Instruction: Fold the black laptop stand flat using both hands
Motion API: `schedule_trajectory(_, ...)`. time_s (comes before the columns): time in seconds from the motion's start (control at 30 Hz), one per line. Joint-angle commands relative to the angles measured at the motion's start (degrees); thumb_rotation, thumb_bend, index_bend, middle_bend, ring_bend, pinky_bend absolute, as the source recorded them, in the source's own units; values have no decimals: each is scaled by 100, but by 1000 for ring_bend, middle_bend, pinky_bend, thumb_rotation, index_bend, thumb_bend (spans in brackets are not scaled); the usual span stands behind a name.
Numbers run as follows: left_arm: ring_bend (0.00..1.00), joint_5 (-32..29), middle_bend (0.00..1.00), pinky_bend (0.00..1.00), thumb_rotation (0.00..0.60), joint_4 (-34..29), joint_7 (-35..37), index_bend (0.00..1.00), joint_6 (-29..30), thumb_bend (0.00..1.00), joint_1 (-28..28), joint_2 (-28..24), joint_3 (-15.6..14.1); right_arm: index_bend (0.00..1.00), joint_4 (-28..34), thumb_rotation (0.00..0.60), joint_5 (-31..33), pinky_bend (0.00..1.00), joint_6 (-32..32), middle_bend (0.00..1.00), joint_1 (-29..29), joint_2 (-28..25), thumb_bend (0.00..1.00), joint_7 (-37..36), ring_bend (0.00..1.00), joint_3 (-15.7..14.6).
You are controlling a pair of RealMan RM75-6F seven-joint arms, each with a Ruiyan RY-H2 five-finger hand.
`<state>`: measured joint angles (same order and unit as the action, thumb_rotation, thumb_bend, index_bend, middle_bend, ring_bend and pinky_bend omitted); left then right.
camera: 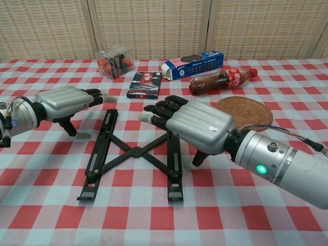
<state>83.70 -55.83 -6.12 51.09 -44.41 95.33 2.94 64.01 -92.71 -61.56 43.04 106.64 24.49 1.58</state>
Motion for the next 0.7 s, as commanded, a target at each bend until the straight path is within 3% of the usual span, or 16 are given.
schedule_trajectory(0.03,0,-14,0,175,600,2,0,0,0,253,1,9,5,0,-23,600,-1,0,2,0,0,26,0,-11,0,9)
schedule_trajectory(0.7,0,-63,0,175,600,-143,94,0,-35,253,-48,35,40,0,-230,600,13,0,26,0,22,261,0,21,0,83)
